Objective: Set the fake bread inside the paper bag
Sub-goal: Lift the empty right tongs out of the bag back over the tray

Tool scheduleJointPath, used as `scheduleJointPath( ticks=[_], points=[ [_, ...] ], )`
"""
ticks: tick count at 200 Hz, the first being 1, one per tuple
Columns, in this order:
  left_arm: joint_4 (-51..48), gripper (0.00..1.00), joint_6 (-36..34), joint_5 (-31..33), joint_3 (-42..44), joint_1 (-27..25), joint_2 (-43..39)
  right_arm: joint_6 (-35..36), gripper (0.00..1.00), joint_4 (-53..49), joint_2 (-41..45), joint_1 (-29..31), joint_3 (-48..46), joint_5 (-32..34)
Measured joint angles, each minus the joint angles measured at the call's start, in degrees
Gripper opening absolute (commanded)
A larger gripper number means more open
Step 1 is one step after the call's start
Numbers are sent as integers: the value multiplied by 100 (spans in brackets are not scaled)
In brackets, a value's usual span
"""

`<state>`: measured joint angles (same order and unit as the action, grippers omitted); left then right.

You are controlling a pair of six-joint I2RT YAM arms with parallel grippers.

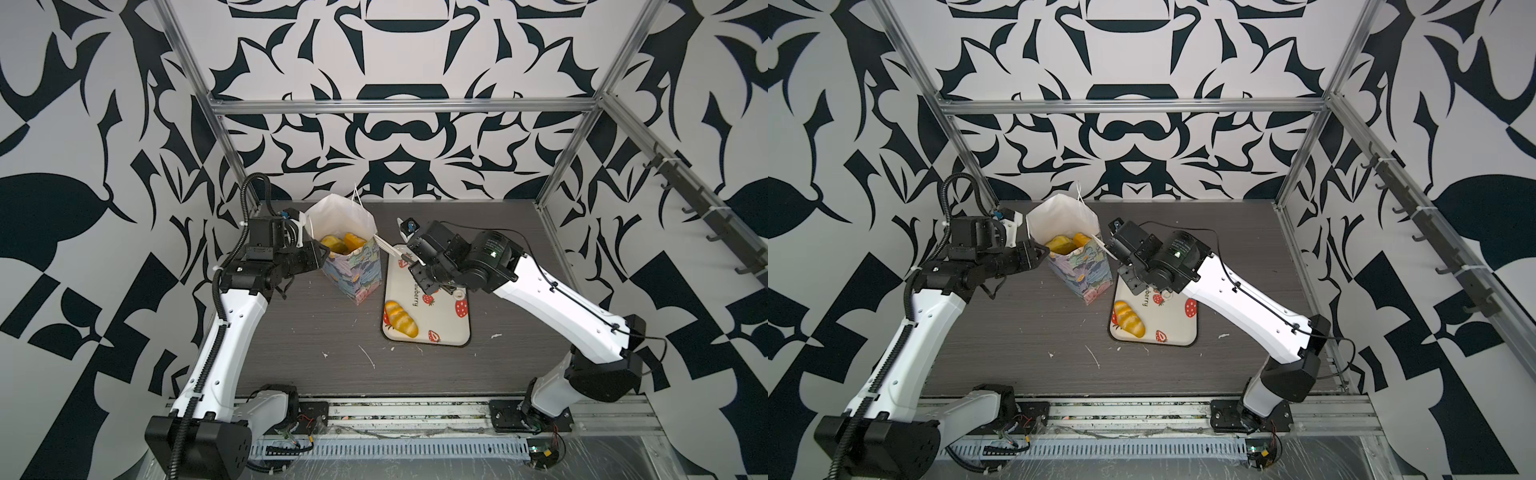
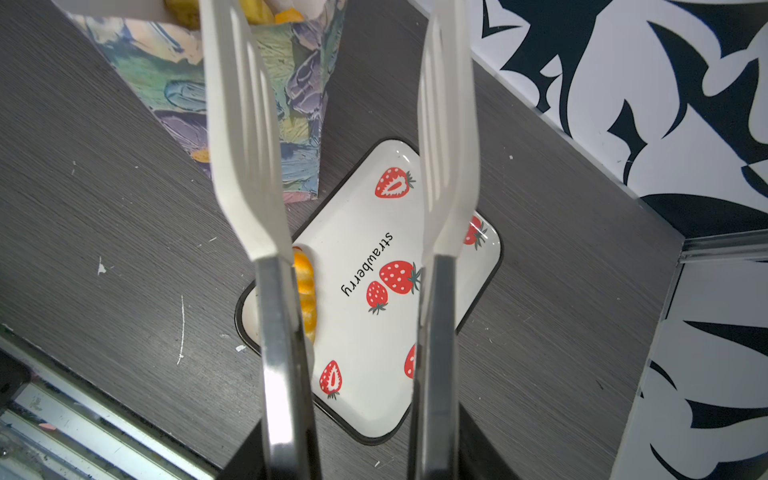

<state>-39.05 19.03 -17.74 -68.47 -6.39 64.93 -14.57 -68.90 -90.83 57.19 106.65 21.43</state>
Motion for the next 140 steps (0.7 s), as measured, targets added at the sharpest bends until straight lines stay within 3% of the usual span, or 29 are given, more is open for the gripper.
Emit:
scheduleJointPath(
  ticks=[140],
  points=[
    [-15,32,0,63,-20,0,0,-570,52,127,358,0,-1593,-446]
  ],
)
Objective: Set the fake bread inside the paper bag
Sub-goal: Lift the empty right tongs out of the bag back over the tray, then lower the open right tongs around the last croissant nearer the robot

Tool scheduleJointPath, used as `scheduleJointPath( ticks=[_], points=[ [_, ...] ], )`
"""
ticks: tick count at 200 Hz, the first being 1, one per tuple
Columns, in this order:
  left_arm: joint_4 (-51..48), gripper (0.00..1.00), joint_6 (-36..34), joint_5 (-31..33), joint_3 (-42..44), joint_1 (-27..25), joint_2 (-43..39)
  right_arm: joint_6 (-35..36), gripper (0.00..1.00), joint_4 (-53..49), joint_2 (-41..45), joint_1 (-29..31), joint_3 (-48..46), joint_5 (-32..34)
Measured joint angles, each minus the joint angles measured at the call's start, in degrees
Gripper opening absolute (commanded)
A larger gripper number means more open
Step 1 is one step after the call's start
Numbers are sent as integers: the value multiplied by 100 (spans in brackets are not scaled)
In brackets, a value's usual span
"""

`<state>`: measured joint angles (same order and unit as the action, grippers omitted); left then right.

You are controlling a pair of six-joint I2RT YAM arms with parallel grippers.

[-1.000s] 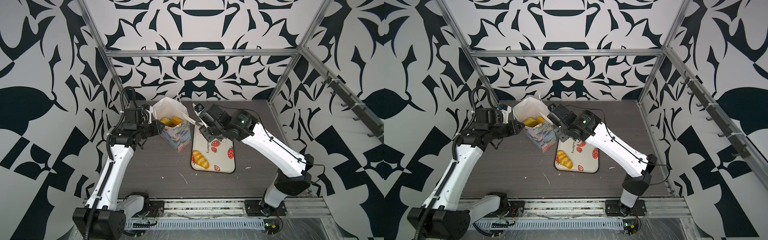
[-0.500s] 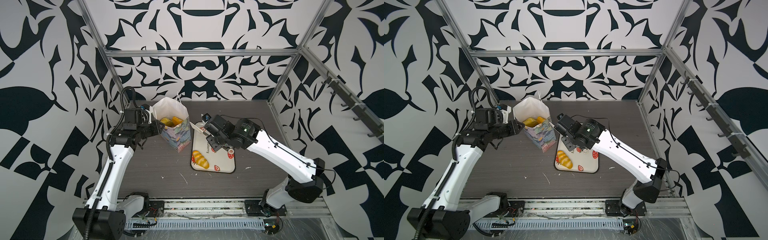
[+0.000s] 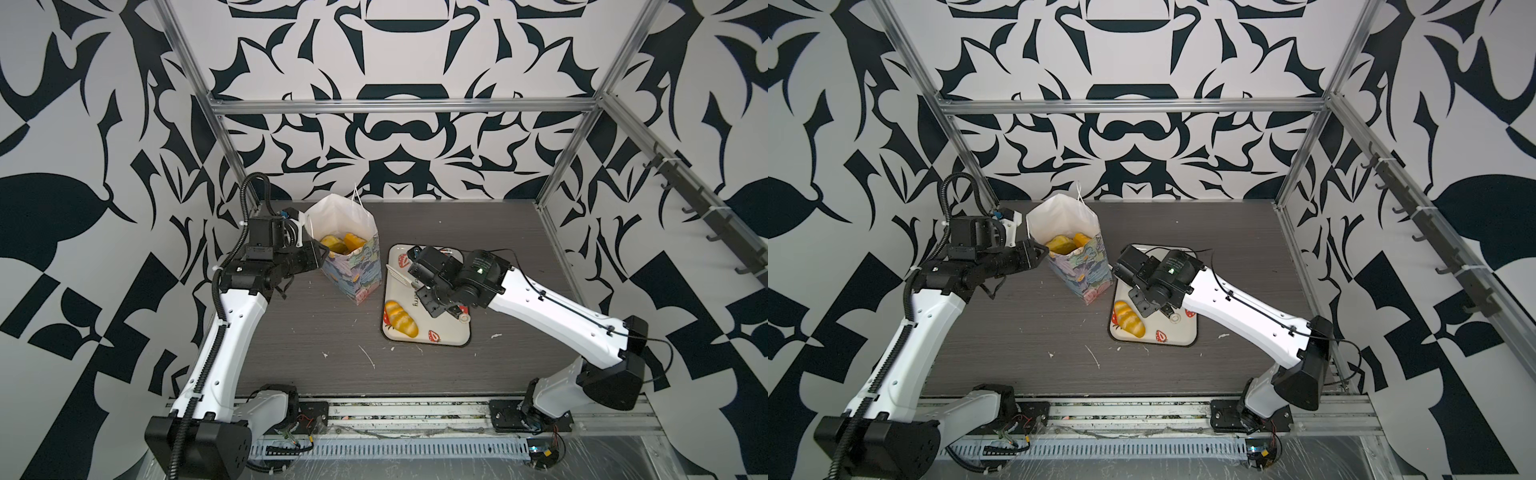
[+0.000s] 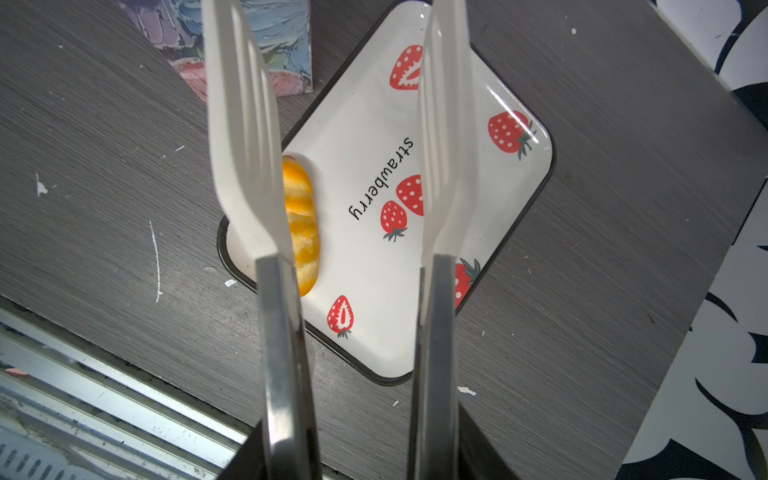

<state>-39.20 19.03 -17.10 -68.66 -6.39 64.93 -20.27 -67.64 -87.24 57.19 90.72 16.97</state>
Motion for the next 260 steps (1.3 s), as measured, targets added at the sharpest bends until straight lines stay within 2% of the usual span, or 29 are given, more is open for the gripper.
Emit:
scheduleJointPath(
  ticks=[135,260],
  points=[
    [0,32,0,39,0,0,0,-664,51,605,85,2,-1320,-675],
    [37,32,0,37,0,0,2,-876,52,975,-11,107,-1781,-1093]
  ],
)
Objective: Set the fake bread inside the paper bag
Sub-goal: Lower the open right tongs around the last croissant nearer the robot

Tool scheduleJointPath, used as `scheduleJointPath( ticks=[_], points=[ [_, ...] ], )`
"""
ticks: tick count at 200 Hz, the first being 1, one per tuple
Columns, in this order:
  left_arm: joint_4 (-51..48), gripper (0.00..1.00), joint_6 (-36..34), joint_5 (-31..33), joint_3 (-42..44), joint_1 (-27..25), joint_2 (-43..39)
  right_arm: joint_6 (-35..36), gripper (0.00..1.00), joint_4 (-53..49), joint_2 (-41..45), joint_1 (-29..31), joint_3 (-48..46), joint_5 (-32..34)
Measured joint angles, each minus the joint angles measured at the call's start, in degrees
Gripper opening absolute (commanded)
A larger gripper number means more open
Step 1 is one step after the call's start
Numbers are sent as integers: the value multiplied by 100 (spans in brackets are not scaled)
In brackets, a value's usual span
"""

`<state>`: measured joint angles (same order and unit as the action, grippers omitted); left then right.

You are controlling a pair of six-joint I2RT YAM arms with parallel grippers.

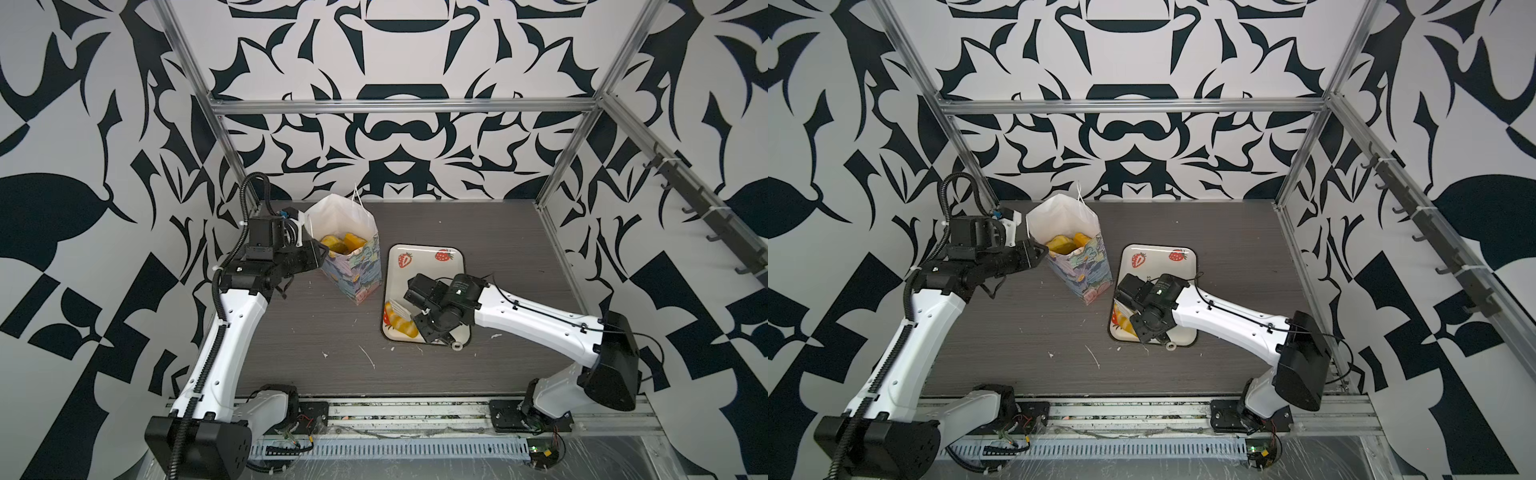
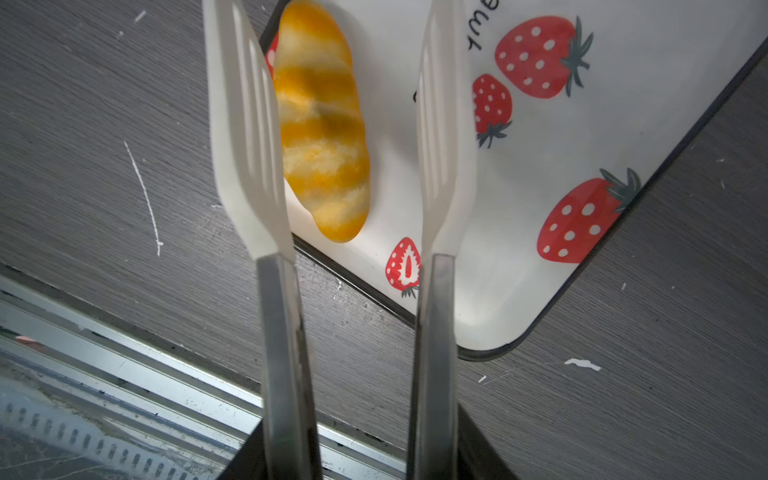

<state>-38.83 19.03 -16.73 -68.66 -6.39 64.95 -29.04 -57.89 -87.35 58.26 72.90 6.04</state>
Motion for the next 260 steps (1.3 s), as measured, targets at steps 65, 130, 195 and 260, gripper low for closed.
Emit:
scheduleJointPath(
  ticks=[65,130,195,260],
  points=[
    [2,32,2,0,0,0,0,-59,52,190,-166,61,-111,-129],
    [2,32,0,0,0,0,2,-81,52,352,-304,149,-234,-234],
    [2,32,2,2,0,0,4,-85,53,420,-448,190,-284,-264],
    [4,32,0,2,0,0,4,-81,48,398,-468,212,-284,-229]
  ],
)
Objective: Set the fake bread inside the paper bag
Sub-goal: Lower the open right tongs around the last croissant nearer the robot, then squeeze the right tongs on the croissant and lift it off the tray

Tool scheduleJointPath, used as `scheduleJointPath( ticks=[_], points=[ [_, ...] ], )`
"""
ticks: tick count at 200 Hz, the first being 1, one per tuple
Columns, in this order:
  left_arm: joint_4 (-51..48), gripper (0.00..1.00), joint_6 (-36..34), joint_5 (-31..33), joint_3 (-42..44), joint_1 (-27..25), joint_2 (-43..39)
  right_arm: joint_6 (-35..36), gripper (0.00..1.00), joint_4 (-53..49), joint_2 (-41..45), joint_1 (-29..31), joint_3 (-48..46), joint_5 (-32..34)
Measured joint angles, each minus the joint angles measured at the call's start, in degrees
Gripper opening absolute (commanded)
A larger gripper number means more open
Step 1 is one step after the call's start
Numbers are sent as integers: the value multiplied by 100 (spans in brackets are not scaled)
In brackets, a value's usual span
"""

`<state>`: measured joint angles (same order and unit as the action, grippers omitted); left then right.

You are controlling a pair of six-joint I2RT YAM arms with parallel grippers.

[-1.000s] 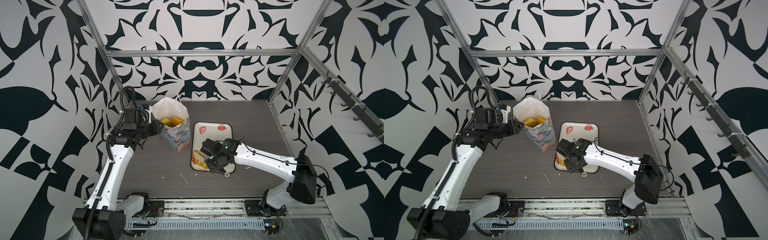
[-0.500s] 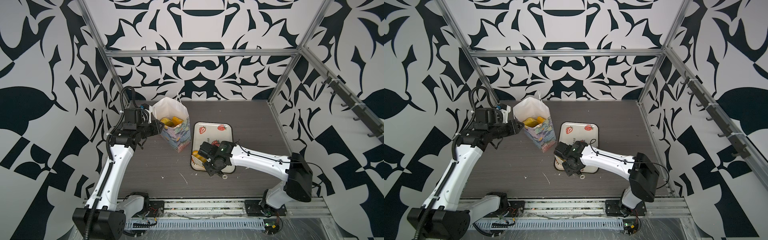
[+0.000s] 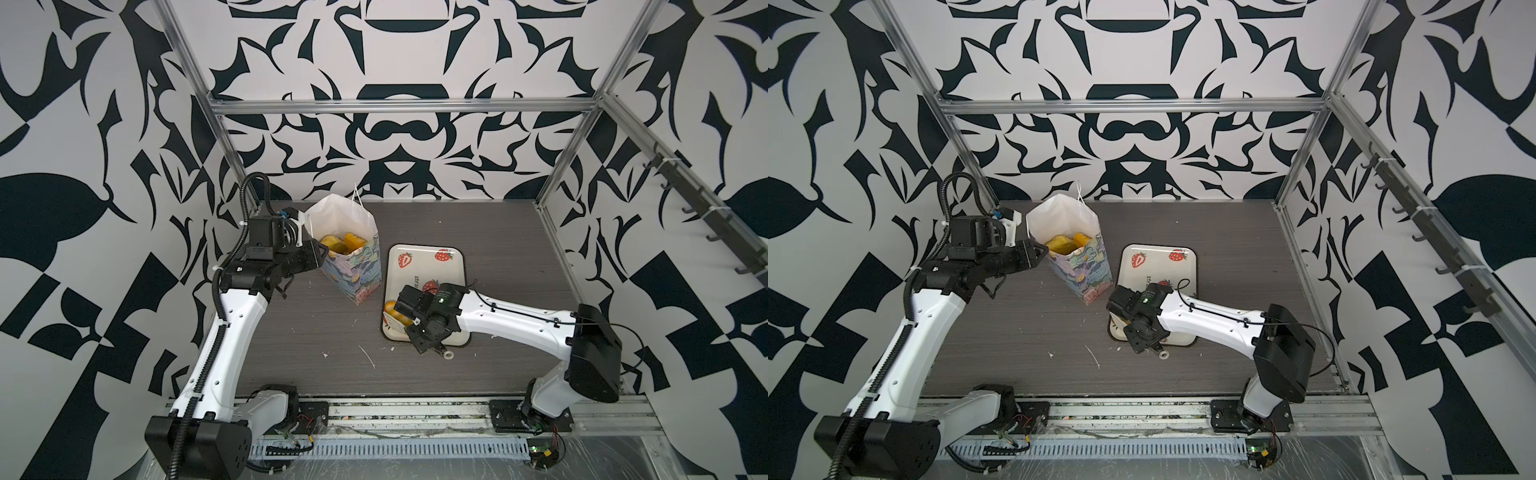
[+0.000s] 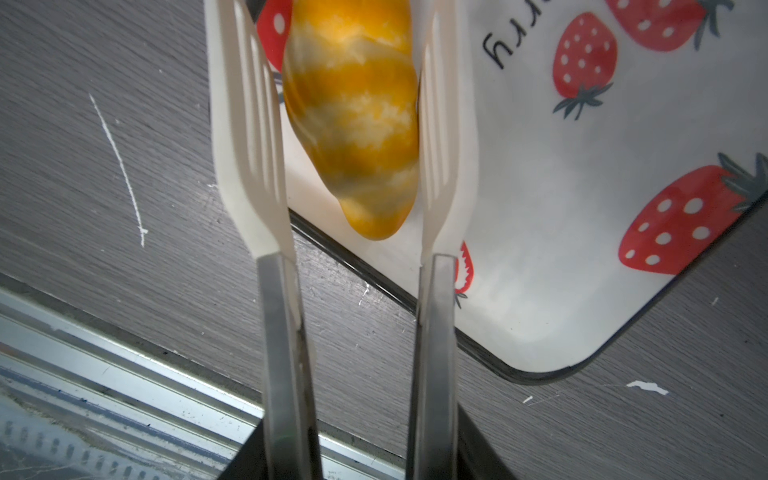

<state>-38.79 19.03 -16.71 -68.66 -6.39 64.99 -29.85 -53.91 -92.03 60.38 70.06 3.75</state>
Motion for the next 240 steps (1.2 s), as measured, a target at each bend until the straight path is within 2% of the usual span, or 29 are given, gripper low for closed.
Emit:
scheduleJointPath(
  ticks=[120,240],
  points=[
    [-2,32,0,-2,0,0,0,133,37,-332,-92,11,295,247],
    [-2,32,2,0,0,0,0,179,34,-514,267,9,420,673]
  ],
)
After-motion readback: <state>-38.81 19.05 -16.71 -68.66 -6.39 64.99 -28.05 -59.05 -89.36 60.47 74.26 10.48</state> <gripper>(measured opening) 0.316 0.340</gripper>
